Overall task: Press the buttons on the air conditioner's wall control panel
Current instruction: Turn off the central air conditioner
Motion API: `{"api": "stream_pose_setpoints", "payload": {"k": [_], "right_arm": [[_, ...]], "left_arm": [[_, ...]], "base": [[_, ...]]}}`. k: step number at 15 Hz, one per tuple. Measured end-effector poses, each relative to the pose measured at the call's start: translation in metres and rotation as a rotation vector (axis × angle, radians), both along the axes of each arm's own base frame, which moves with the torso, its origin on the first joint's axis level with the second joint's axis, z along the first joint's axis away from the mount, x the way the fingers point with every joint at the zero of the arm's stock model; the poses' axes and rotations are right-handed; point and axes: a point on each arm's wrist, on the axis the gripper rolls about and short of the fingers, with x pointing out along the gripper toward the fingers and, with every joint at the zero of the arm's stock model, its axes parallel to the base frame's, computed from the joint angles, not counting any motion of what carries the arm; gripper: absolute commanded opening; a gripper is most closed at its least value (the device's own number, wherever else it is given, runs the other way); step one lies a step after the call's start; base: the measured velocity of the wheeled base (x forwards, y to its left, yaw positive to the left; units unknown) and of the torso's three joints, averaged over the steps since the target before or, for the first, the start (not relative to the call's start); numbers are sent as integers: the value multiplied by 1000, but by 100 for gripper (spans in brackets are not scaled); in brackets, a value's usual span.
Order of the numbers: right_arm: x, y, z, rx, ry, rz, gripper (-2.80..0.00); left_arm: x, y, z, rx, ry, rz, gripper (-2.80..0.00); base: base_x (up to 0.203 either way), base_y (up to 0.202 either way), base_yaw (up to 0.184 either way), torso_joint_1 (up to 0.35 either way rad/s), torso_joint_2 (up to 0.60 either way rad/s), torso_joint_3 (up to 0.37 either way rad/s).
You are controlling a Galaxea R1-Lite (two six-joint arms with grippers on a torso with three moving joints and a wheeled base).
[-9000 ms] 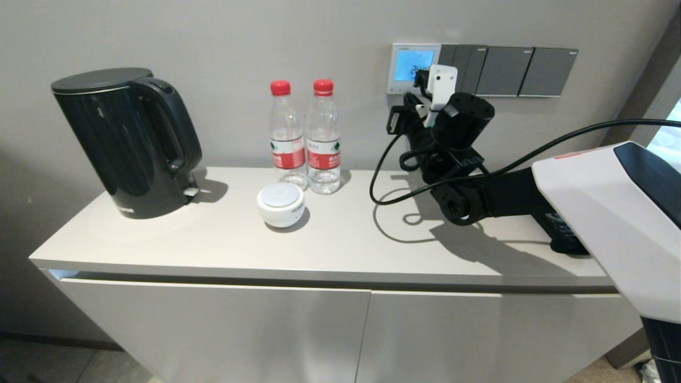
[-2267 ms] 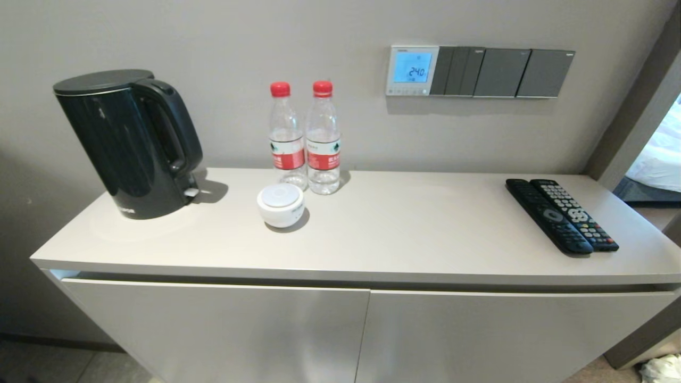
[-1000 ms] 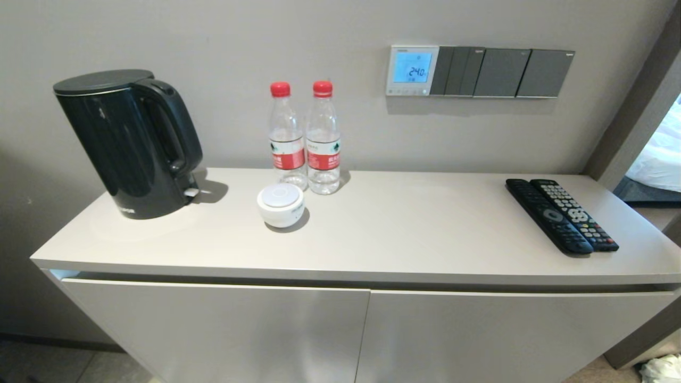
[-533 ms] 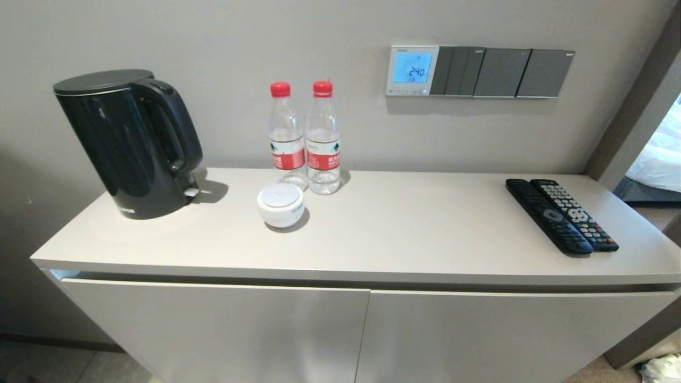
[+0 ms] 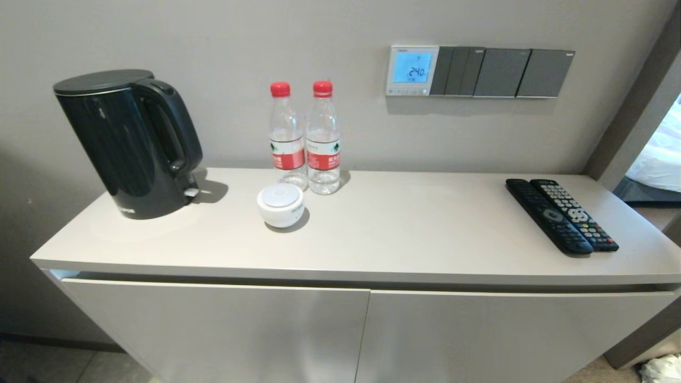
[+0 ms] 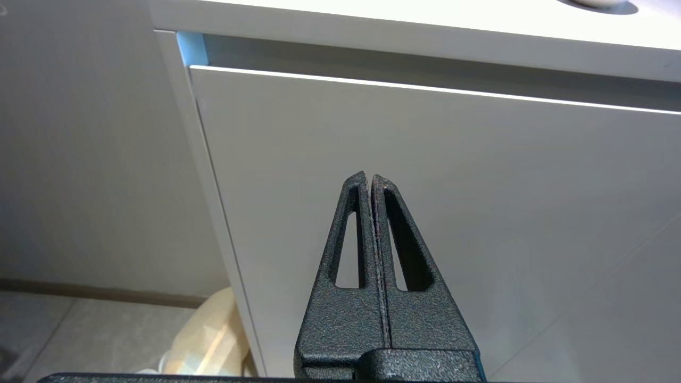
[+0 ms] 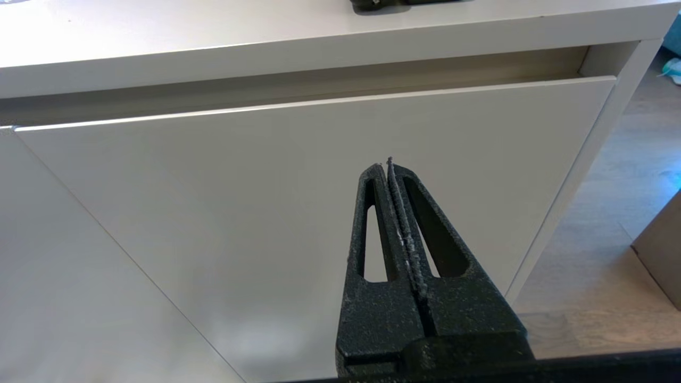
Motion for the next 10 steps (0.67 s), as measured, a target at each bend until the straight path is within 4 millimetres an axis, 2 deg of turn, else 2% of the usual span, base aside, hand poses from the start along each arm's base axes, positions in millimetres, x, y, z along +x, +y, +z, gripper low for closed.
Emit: {"api": "stream_pose_setpoints", "payload": {"k": [2, 6, 8, 10], "right_arm": [[-5, 0, 15, -3, -38, 5, -280], [-12, 0, 67, -5, -124, 7, -280], [-6, 0, 97, -5, -151, 8, -280], [9, 0, 129, -5, -173, 1, -280]], "left_arm": [[0, 0, 0, 0, 0, 0, -280], [0, 0, 0, 0, 0, 0, -280], [0, 0, 0, 0, 0, 0, -280], [0, 0, 0, 0, 0, 0, -280]], "base": [[0, 0, 0, 0, 0, 0], [0, 0, 0, 0, 0, 0], [0, 0, 0, 0, 0, 0], [0, 0, 0, 0, 0, 0]]}}
